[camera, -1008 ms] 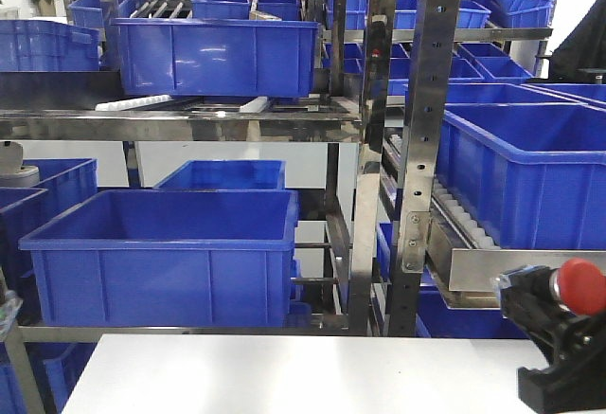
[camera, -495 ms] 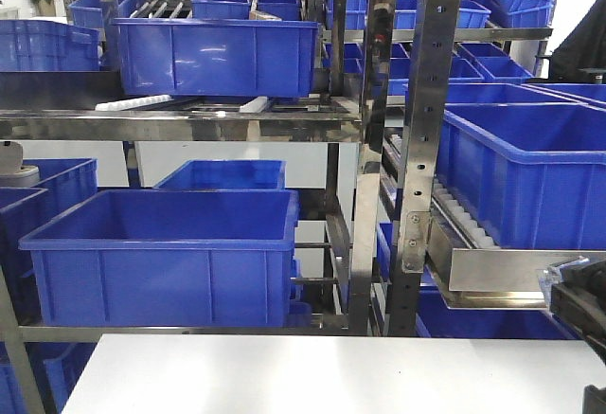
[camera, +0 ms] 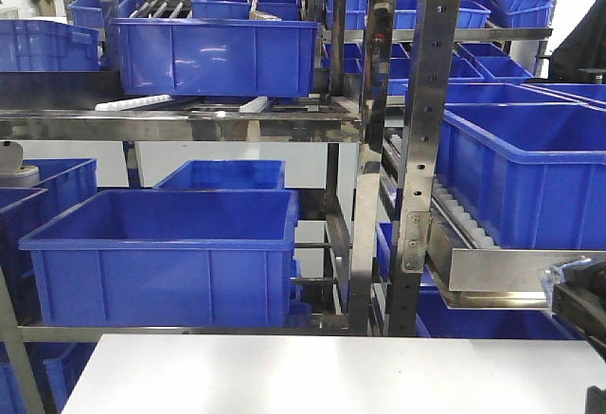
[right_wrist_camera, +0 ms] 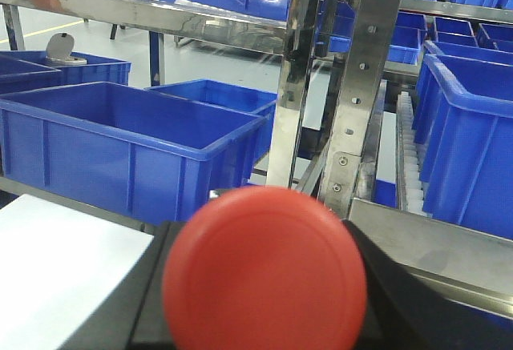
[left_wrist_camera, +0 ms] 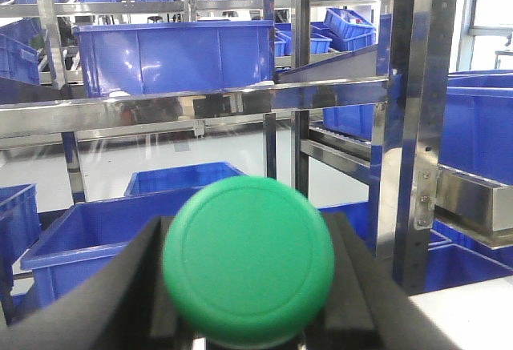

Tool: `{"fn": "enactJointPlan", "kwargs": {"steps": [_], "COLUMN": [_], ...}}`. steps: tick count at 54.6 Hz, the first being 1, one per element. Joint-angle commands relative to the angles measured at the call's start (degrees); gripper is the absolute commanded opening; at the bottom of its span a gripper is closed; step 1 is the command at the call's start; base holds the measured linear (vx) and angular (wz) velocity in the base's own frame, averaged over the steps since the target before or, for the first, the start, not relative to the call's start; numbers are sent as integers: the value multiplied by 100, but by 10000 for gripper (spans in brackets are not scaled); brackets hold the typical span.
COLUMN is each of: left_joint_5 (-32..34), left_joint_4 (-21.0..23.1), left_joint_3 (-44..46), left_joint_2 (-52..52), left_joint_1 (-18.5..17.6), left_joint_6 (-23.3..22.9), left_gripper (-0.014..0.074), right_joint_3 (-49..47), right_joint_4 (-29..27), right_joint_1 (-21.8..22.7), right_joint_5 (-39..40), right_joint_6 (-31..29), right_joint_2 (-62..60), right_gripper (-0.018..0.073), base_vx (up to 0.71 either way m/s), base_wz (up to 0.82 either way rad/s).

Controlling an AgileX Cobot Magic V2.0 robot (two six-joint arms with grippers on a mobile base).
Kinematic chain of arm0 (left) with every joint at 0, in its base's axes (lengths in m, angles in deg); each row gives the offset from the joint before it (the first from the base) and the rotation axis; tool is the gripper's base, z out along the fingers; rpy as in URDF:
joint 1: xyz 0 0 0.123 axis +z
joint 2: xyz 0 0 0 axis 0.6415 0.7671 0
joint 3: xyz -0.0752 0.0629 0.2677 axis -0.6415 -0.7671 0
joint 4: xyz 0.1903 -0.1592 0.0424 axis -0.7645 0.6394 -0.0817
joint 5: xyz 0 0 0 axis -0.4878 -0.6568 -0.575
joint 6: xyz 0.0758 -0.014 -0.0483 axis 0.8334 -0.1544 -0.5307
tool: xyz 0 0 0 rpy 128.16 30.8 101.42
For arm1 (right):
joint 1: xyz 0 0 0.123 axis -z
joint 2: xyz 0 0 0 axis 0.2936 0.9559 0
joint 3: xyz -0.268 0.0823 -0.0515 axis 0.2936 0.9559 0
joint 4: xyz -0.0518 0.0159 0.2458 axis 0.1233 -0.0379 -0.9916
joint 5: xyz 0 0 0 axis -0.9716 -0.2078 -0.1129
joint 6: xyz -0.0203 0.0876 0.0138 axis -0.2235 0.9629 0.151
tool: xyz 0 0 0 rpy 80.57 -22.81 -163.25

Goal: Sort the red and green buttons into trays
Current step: 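Drive the base away from the table while holding both buttons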

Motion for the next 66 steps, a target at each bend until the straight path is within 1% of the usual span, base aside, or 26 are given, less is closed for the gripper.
{"fn": "enactJointPlan", "kwargs": {"steps": [1,39,53,66], "left_joint_5": [510,510,510,510], "left_joint_4": [-3,-3,-3,-3], "left_joint_3": [203,203,203,203], "left_joint_2": [15,15,15,15], "left_joint_1": [-43,-43,-43,-43], "left_joint_6": [-49,-49,-49,-49], "left_gripper": [-6,-6,-6,-6], "right_joint_3": [-185,-185,-185,-185], "right_joint_4": [85,85,85,85], "right_joint_1": [17,17,17,17], "right_joint_5": [493,403,403,403], "right_joint_6": [-43,-43,-43,-43], "right_joint_2": [-11,2,2,2], "right_gripper": [-9,-9,-9,-9], "base_vx": [0,-1,-10,-18], "base_wz": [0,-1,1,19]}}
